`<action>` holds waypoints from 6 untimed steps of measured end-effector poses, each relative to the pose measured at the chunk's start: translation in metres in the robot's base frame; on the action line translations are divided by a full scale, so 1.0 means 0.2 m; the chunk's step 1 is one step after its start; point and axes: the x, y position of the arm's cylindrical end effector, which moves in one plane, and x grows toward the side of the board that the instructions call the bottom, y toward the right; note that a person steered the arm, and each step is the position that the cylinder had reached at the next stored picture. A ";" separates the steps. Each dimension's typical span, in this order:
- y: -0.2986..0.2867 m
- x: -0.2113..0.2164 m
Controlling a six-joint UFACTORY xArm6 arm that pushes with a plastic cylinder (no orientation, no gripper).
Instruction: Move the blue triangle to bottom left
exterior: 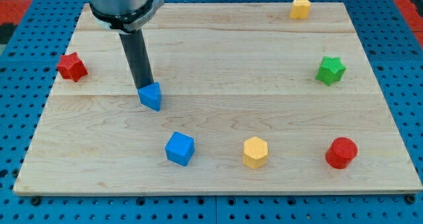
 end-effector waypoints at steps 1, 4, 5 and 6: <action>0.00 0.08; 0.08 0.27; 0.02 0.23; 0.02 0.17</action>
